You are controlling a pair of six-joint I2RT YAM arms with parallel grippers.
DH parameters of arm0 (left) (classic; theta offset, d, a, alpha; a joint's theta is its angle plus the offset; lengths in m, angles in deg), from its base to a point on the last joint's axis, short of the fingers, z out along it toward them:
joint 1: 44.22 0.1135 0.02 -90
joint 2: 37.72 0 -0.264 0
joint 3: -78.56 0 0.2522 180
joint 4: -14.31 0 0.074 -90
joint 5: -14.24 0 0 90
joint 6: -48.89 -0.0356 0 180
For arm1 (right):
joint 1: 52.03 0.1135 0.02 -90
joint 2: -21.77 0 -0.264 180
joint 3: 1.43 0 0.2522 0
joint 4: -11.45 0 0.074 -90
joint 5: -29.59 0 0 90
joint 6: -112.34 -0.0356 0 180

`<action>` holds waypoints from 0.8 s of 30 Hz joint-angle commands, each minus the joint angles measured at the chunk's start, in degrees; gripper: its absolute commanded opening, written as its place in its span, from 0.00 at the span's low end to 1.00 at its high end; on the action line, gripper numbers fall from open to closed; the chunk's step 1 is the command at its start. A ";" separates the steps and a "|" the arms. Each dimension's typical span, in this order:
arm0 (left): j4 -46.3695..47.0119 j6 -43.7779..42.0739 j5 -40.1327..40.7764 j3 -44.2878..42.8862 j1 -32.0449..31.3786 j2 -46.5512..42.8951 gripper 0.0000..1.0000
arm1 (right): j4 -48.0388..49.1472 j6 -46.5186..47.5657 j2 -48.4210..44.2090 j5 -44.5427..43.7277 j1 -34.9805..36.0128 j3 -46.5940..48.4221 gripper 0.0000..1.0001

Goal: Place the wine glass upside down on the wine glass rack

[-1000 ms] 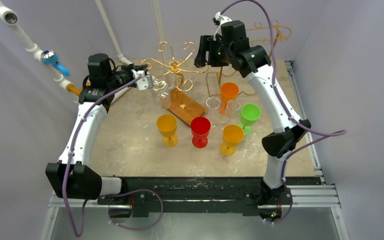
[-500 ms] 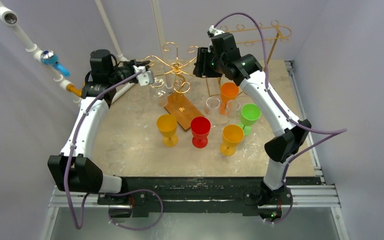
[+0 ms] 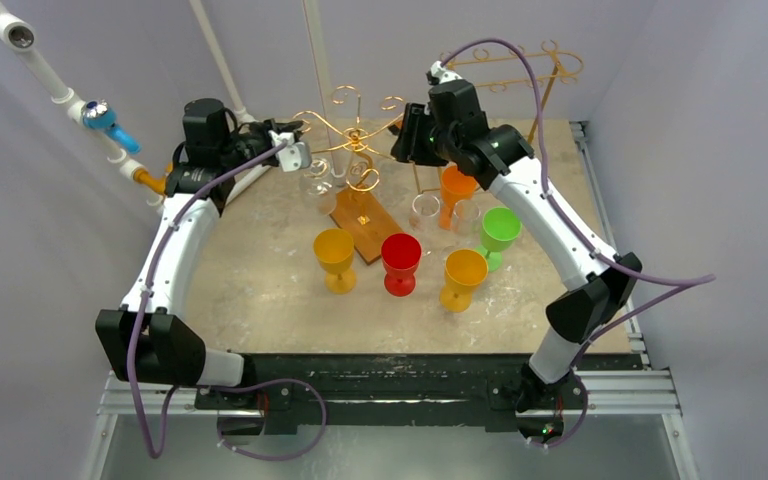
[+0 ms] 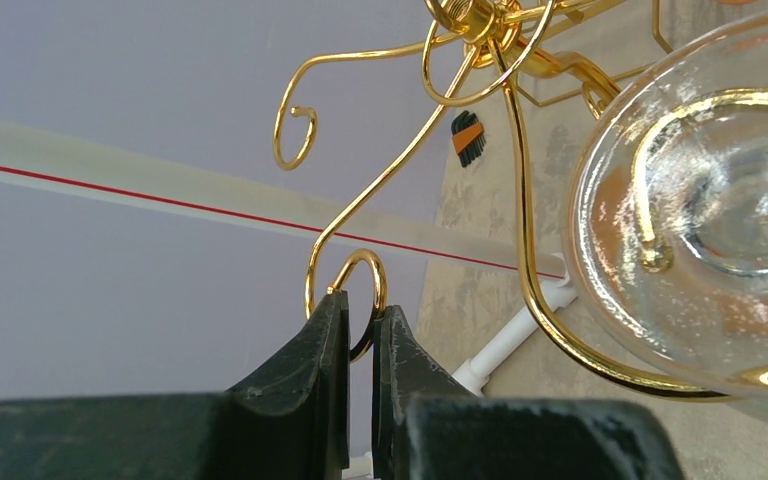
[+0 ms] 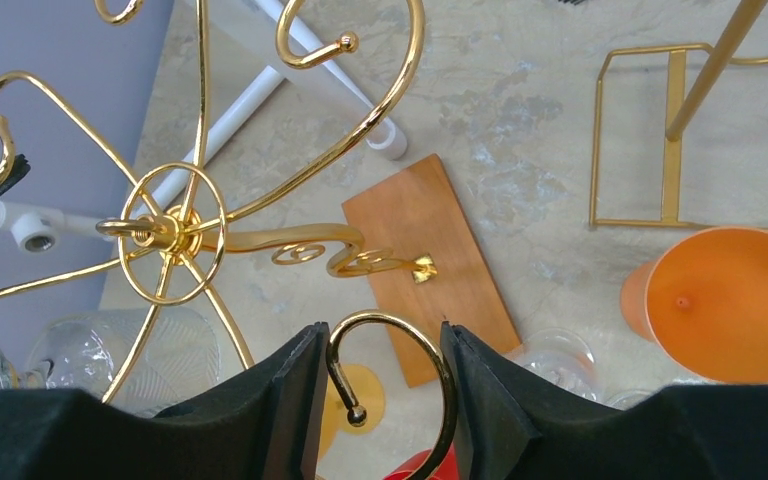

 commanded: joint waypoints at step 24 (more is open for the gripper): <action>-1.67 14.01 5.64 -7.25 -2.82 -0.88 0.73 | -7.03 0.13 0.07 4.23 -2.50 1.17 0.64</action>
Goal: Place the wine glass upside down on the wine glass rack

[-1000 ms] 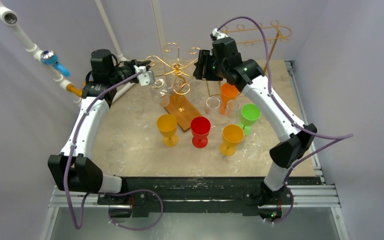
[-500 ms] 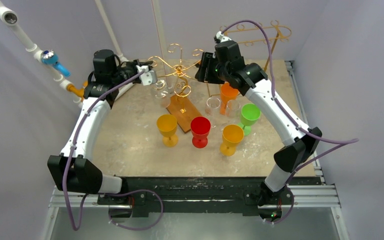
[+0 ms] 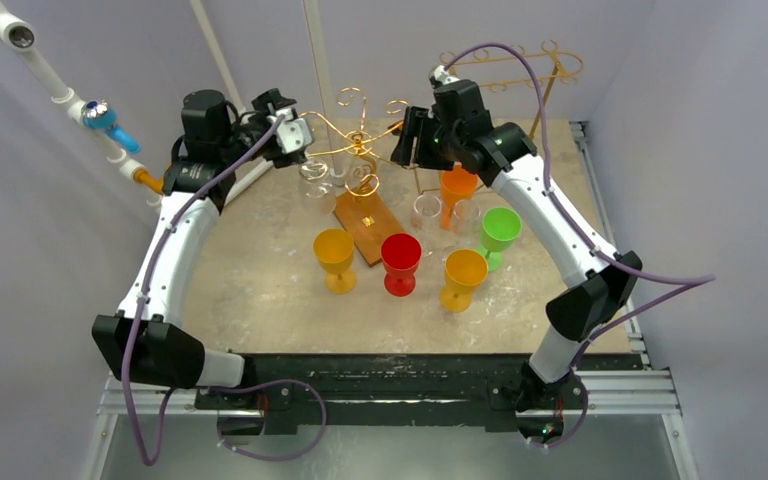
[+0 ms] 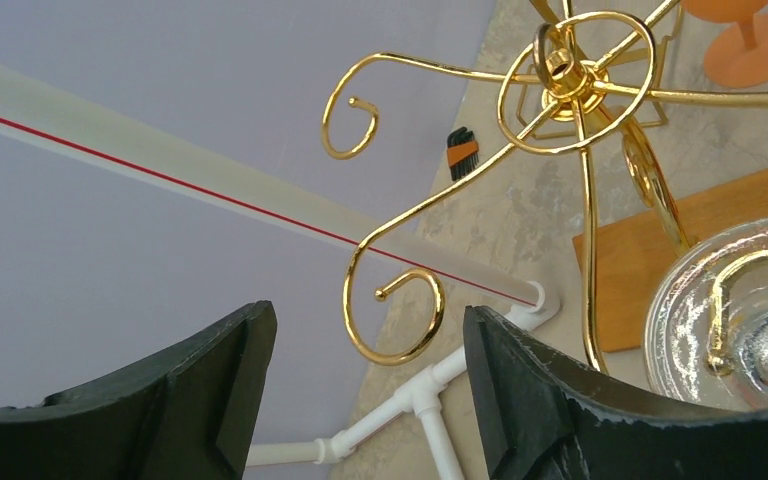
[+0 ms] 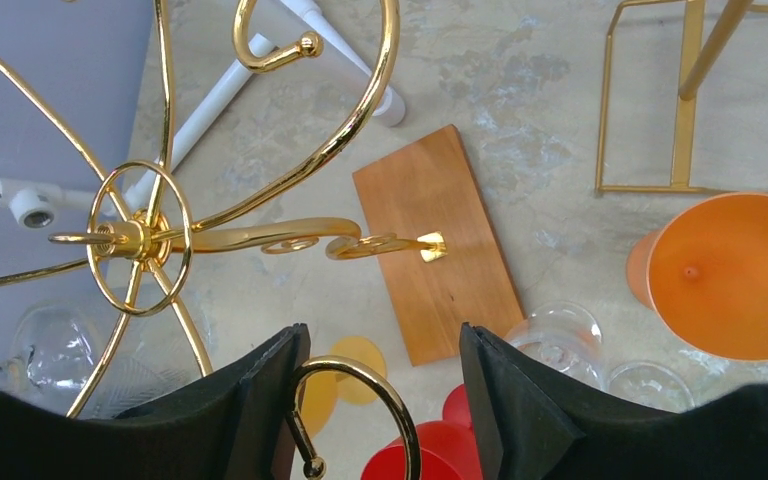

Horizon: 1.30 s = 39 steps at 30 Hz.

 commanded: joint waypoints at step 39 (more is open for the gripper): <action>-10.57 24.33 15.01 -32.86 -1.06 6.14 1.00 | -7.59 3.81 -12.04 2.17 -3.81 8.28 0.78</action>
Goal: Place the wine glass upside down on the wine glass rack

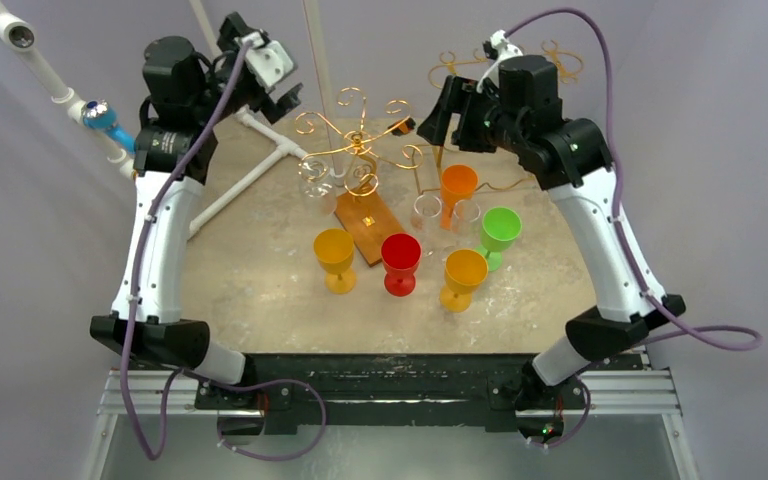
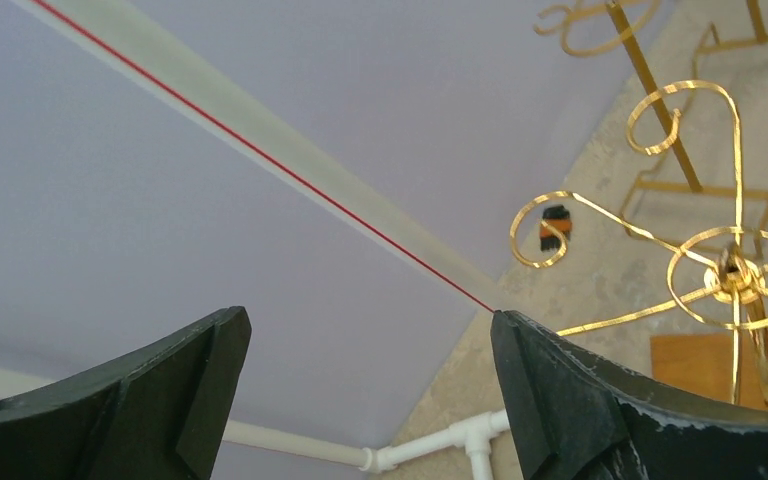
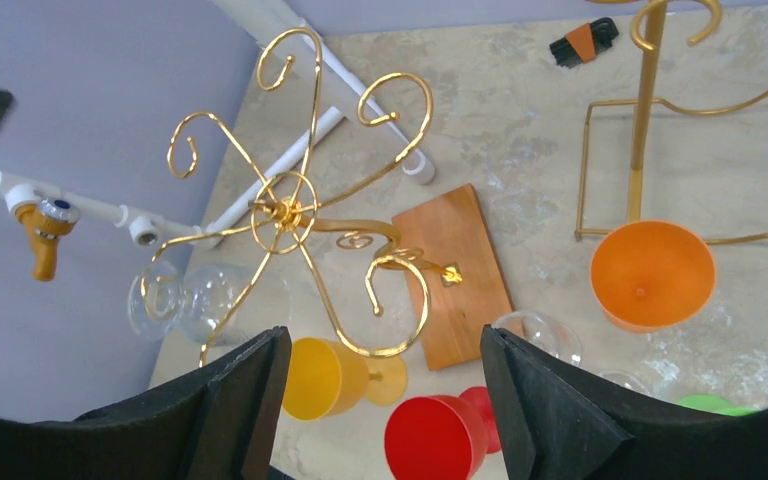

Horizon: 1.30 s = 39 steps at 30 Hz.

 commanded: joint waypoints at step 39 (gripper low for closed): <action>-42.70 24.52 19.16 -15.62 -0.18 -8.30 0.99 | 15.71 0.12 -2.25 -22.94 31.62 -43.74 0.40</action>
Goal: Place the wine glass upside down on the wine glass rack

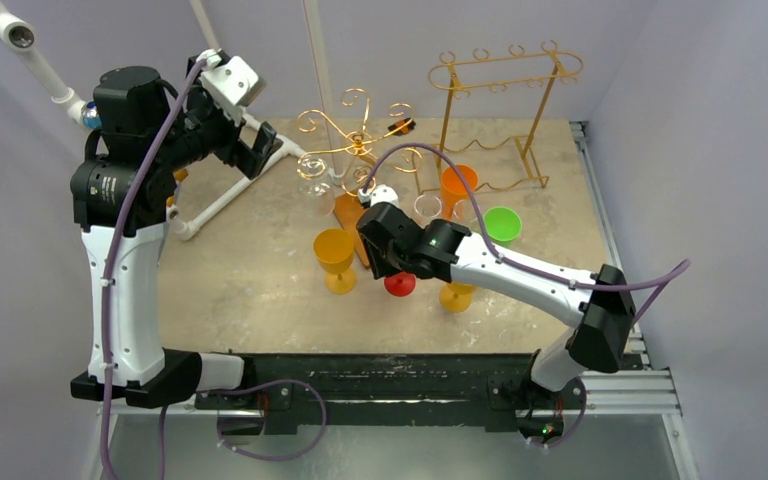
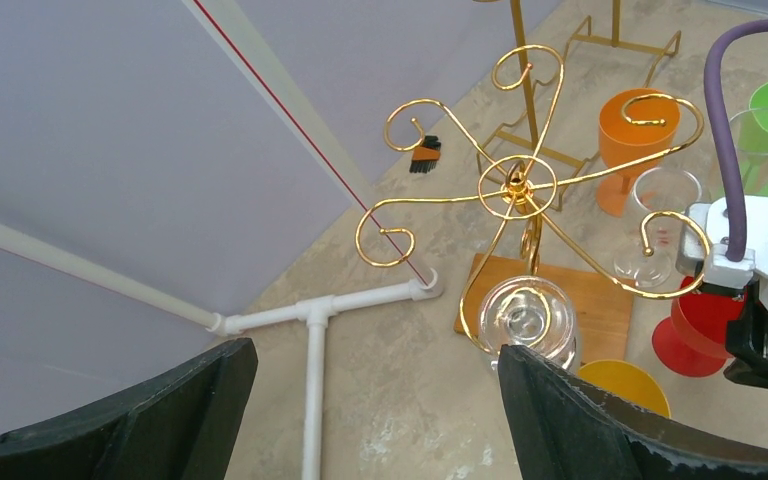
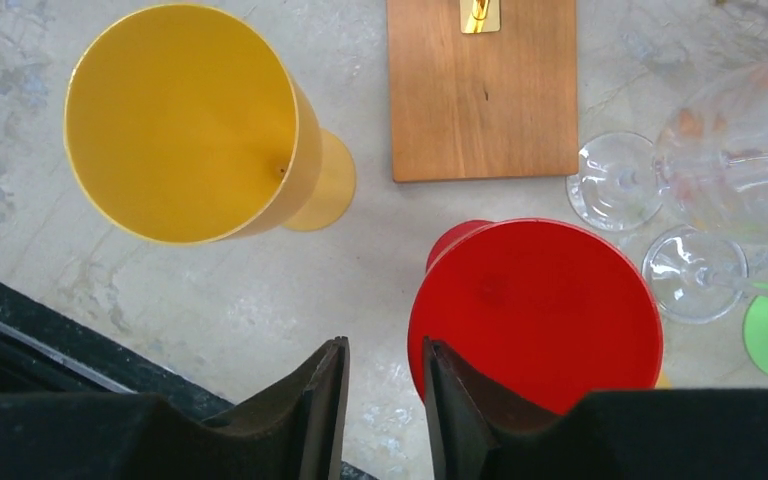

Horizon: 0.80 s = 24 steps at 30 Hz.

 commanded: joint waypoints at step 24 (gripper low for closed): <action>-8.18 8.98 6.39 -5.00 -0.18 2.18 0.94 | -5.27 -0.23 -20.87 -2.23 0.10 3.88 0.00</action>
